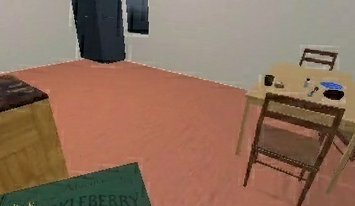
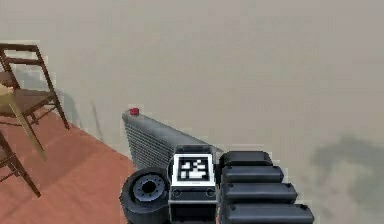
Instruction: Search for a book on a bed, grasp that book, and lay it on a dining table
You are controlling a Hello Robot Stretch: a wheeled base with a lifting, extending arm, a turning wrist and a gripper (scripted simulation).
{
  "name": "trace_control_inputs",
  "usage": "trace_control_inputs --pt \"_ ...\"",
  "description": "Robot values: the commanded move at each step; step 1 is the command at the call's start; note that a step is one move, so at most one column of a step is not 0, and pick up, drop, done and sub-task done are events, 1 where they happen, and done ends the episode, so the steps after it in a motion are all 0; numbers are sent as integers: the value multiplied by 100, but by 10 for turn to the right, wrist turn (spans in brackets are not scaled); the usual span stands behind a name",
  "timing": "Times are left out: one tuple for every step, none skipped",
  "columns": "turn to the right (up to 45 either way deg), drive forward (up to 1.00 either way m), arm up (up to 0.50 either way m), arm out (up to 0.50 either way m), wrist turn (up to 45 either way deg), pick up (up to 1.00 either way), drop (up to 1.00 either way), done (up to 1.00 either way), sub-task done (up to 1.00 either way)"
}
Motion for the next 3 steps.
trace_control_inputs --pt "0 100 0 0 0 0 0 0 0" --pt "-60 0 0 0 0 0 0 0 0" --pt "-30 0 0 0 0 0 0 0 0"
